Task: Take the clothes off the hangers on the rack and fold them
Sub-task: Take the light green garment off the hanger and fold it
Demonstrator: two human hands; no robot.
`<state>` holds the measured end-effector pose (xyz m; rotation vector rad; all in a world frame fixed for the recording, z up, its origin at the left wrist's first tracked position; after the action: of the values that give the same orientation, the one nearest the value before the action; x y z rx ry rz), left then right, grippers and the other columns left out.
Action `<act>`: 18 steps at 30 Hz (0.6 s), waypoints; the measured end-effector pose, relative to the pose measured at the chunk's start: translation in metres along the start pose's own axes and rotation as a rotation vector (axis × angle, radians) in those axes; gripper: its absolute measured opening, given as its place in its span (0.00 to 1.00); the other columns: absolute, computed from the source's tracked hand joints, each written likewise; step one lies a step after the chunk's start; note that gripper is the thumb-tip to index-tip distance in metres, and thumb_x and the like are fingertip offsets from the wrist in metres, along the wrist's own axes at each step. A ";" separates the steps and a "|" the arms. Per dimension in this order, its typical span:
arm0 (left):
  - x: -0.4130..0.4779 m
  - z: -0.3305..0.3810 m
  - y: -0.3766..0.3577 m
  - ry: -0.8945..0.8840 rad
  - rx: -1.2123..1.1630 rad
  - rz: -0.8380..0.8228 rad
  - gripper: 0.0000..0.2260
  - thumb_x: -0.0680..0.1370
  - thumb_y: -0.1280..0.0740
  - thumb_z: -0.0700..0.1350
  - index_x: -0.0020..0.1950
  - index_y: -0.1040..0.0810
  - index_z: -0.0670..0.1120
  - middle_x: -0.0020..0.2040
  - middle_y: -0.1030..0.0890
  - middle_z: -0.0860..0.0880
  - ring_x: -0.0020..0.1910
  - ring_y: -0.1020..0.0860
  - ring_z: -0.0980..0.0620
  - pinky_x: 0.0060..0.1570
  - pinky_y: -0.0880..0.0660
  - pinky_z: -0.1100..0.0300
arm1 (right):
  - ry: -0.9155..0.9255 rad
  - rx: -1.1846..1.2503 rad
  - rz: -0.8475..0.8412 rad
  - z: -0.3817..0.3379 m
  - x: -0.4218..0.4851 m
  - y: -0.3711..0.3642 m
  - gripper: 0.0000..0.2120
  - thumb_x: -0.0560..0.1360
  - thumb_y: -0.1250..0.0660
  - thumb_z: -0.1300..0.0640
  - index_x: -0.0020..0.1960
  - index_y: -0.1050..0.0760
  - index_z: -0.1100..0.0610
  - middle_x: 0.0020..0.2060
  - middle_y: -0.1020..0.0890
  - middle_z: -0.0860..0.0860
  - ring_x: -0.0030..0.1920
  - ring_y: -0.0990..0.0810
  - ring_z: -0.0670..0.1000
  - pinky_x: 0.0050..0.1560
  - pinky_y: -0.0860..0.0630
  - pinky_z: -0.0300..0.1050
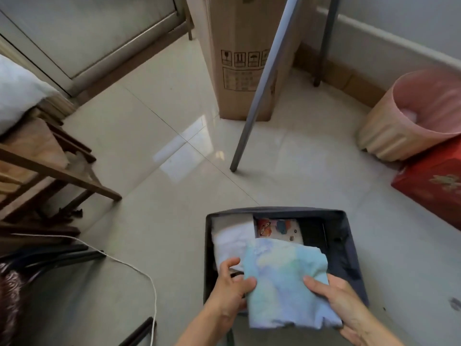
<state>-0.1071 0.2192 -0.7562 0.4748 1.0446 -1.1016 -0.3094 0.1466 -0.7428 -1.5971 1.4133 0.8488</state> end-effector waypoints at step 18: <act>0.170 -0.035 -0.038 -0.214 0.243 0.124 0.19 0.73 0.42 0.24 0.40 0.21 0.47 0.46 0.19 0.48 0.37 0.24 0.53 0.34 0.27 0.64 | 0.123 -0.085 0.179 0.018 0.187 0.057 0.12 0.73 0.33 0.74 0.54 0.23 0.65 0.47 0.15 0.58 0.43 0.16 0.57 0.39 0.18 0.46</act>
<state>-0.1444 0.1459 -0.9135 0.5937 0.6887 -1.1464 -0.3385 0.0798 -0.9253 -1.6275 1.6464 0.9386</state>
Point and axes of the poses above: each hand's wrist, its own x-axis towards the middle knuckle, its own y-axis out of the back of the hand, z = x × y, the point moved 2 cm from there along x, towards the middle knuckle
